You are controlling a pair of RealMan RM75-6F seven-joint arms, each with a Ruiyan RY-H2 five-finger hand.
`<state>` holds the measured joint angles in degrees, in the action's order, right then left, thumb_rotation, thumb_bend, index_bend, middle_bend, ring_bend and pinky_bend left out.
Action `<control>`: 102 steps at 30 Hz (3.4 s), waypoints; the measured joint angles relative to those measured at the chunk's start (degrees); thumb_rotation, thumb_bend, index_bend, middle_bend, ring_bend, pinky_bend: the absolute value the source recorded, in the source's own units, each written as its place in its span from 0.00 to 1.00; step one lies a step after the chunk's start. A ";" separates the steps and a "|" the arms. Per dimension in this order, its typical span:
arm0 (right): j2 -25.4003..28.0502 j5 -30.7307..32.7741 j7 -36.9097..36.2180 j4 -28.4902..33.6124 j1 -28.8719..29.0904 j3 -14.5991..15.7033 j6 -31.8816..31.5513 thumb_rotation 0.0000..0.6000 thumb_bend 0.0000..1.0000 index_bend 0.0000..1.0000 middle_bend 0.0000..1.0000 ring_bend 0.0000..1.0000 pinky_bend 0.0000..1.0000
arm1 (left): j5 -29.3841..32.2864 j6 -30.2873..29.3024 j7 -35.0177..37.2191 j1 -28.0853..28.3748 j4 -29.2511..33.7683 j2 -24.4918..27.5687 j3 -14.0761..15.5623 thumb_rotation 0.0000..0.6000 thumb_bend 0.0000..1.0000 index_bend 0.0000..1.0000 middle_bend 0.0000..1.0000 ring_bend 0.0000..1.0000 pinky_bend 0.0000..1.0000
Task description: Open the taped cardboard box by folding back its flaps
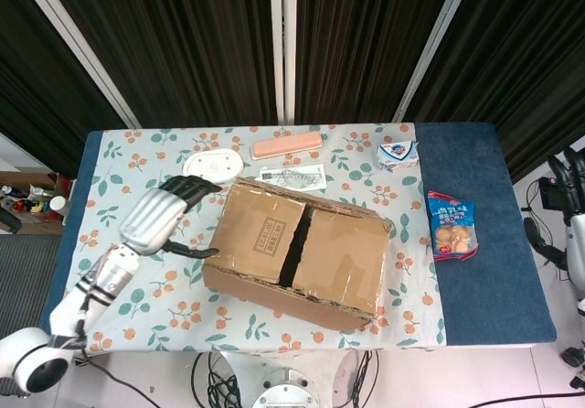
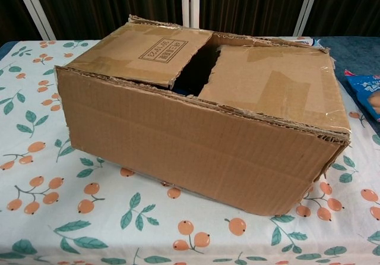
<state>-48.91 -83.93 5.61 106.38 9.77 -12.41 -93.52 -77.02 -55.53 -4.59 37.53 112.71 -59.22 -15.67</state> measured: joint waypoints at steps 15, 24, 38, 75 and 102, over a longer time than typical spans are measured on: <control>-0.84 1.35 -8.83 -7.18 -4.90 1.45 -2.32 1.00 0.24 0.00 0.00 0.00 0.00 | 3.90 9.90 -2.42 17.36 -6.57 -16.81 -3.82 0.56 0.00 0.18 0.19 0.14 0.20; -1.21 0.23 -10.19 -8.05 -5.93 1.43 -3.67 1.00 0.22 0.00 0.00 0.00 0.00 | -0.03 13.41 1.28 20.84 -11.39 -19.64 -1.23 0.55 0.00 0.29 0.31 0.14 0.20; -2.15 -0.99 -11.30 -8.76 -6.10 0.90 -4.04 1.00 0.20 0.00 0.00 0.00 0.00 | -9.56 14.80 7.32 24.38 -18.18 -19.92 3.16 0.46 0.00 0.36 0.34 0.13 0.19; -3.99 -0.55 -13.78 -10.55 -6.79 -0.77 -5.10 1.00 0.20 0.00 0.00 0.00 0.00 | -7.44 15.20 -6.90 25.66 -13.77 -9.18 6.56 0.28 0.00 0.53 0.44 0.13 0.19; -2.96 -4.16 -13.32 -7.40 -7.09 -1.41 -7.76 1.00 0.20 0.00 0.00 0.00 0.00 | -2.92 12.93 -4.96 21.24 -3.08 10.84 3.90 0.28 0.00 0.54 0.44 0.13 0.19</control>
<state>-51.87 -88.08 -7.71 98.97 2.67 -13.82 -101.28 -79.94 -42.60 -9.56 58.76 109.63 -48.38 -11.77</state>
